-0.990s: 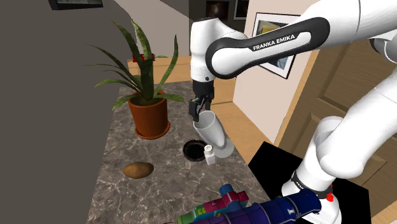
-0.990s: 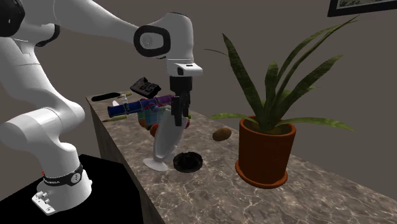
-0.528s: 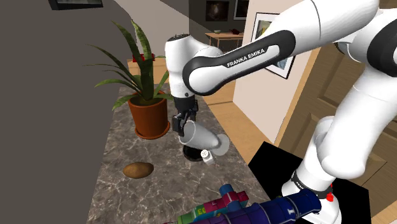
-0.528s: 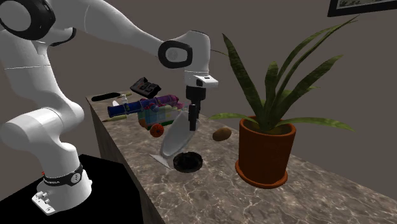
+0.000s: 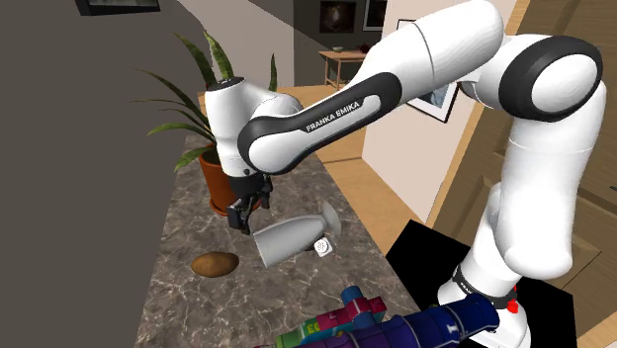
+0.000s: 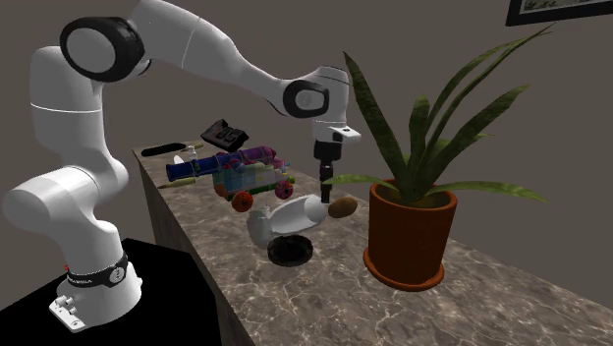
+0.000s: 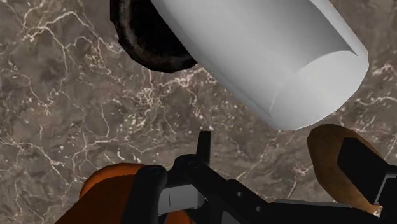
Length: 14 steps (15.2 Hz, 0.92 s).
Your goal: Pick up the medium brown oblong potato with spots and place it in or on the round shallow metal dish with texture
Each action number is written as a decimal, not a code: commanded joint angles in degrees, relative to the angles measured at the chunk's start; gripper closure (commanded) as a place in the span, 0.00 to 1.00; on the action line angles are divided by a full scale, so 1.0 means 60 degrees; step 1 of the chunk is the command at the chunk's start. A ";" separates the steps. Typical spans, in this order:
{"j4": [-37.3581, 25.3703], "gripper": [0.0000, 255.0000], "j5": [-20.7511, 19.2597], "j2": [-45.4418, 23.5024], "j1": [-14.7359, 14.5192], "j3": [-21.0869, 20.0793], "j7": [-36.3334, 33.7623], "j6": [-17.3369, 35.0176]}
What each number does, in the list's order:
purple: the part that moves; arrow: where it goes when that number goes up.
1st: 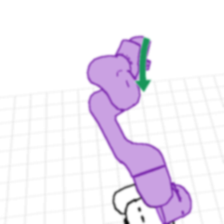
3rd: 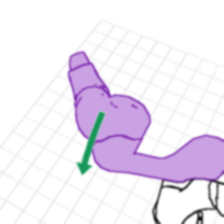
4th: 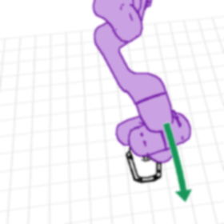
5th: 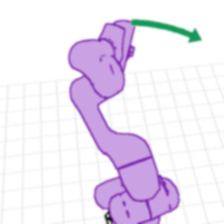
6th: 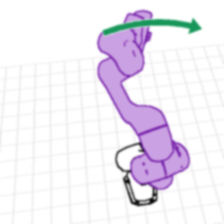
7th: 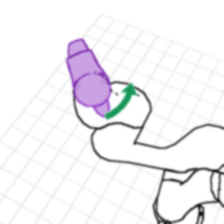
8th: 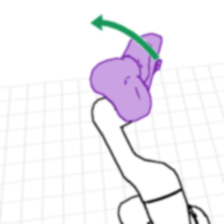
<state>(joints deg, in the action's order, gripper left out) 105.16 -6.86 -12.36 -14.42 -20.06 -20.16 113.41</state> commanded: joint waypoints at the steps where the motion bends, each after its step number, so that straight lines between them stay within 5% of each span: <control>1: -0.0713 0.00 -0.0313 -0.0734 -0.0277 -0.0081 -0.0243 0.0008; 10: -0.4538 0.00 -0.1466 -0.3918 -0.1747 -0.0067 -0.0684 -0.0640; 14: -0.4241 0.00 -0.1527 -0.4056 -0.1729 -0.0018 -0.0731 -0.0213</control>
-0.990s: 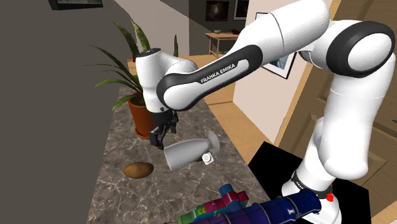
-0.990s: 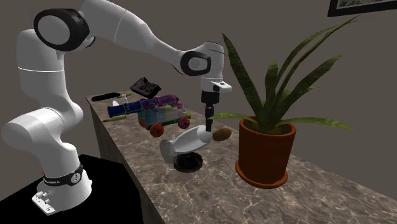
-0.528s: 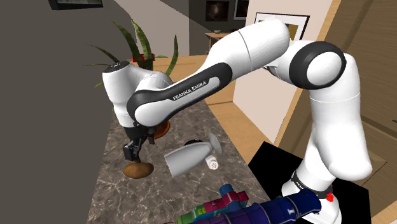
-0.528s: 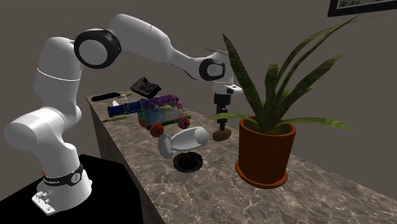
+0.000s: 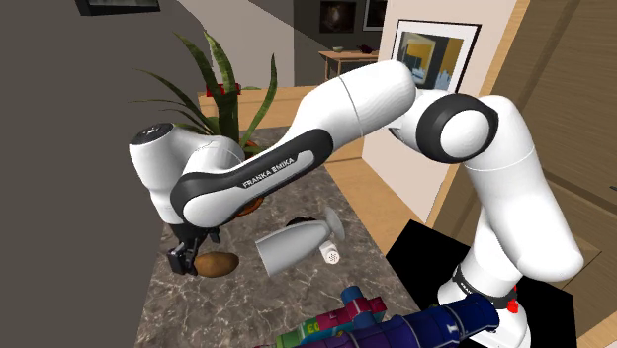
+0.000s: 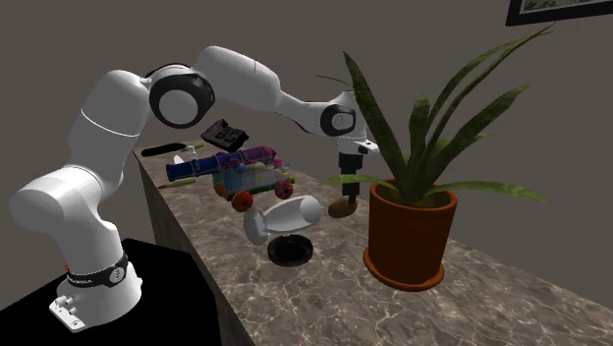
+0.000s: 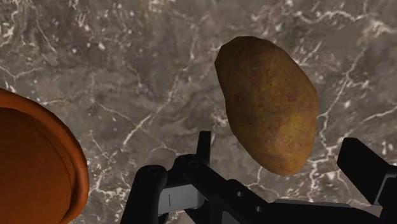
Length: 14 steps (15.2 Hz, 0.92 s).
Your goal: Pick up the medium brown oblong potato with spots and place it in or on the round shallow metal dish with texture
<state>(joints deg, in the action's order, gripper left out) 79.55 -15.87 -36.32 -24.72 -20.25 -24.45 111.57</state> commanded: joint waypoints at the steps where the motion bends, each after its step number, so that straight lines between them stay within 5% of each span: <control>1: 0.0095 0.00 -0.0043 -0.0103 -0.0007 0.0025 -0.0030 0.0196; 11: 0.0250 0.00 -0.0091 -0.0214 0.0000 0.0057 -0.0063 0.0456; 12: 0.0250 1.00 -0.0091 -0.0214 0.0000 0.0057 -0.0063 0.0456; 14: 0.0250 1.00 -0.0091 -0.0213 0.0000 0.0057 -0.0062 0.0456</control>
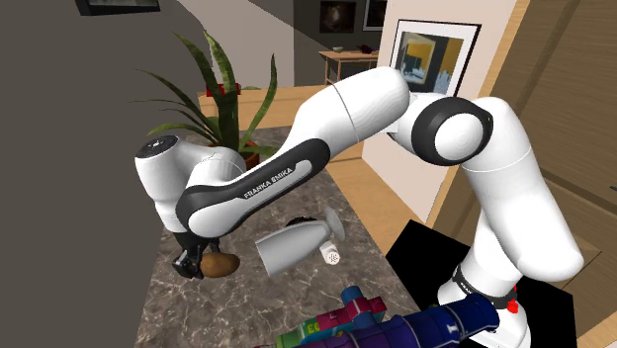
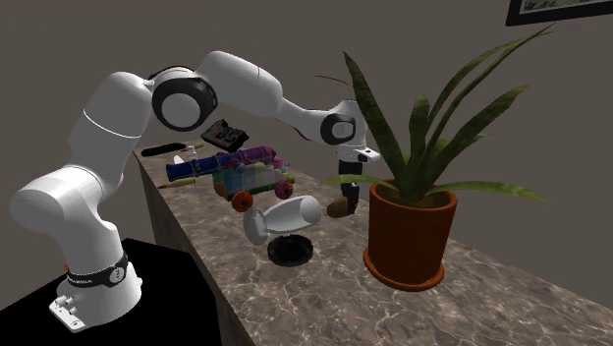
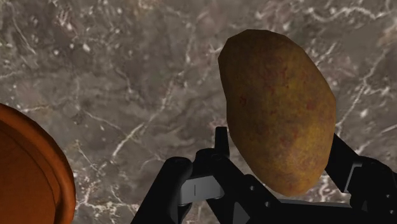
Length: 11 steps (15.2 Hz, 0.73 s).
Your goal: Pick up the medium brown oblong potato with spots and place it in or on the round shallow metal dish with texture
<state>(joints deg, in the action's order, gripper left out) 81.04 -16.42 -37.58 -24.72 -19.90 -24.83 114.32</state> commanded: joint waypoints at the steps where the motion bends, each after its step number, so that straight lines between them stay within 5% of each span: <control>1: 0.0004 1.00 0.0001 -0.0001 0.0000 0.0000 0.0000 0.0000; 11: -0.0215 1.00 0.0078 0.0186 0.0006 -0.0049 0.0065 -0.0395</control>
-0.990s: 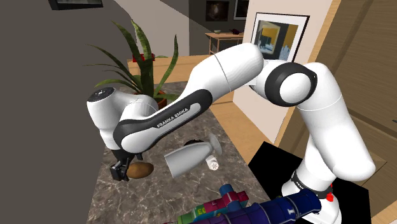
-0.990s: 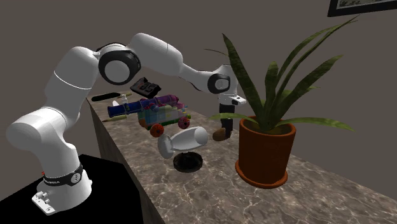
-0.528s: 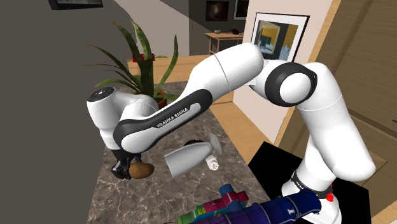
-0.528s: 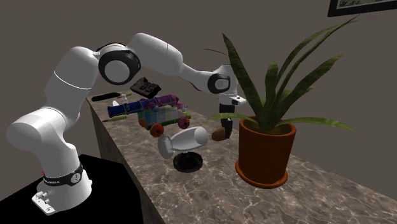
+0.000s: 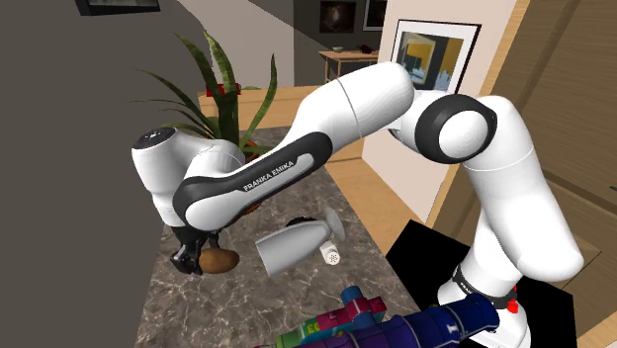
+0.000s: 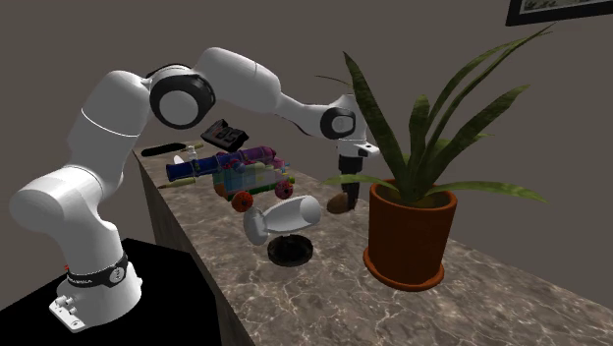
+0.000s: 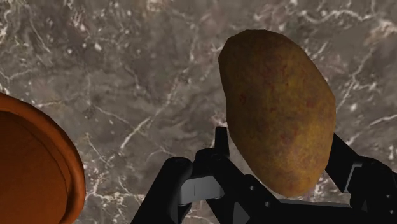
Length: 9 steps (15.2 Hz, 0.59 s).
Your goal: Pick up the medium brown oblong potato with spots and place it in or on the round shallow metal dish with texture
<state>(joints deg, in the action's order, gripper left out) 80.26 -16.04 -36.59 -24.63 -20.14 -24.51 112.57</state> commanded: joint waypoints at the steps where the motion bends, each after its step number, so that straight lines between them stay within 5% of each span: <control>1: -0.0146 1.00 0.0033 0.0063 -0.0009 -0.0020 0.0028 -0.0205; 9: -0.0753 1.00 0.0159 0.0334 -0.0034 -0.0093 0.0153 -0.1060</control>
<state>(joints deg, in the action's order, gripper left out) 76.45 -15.13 -34.57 -24.75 -20.68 -23.68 106.91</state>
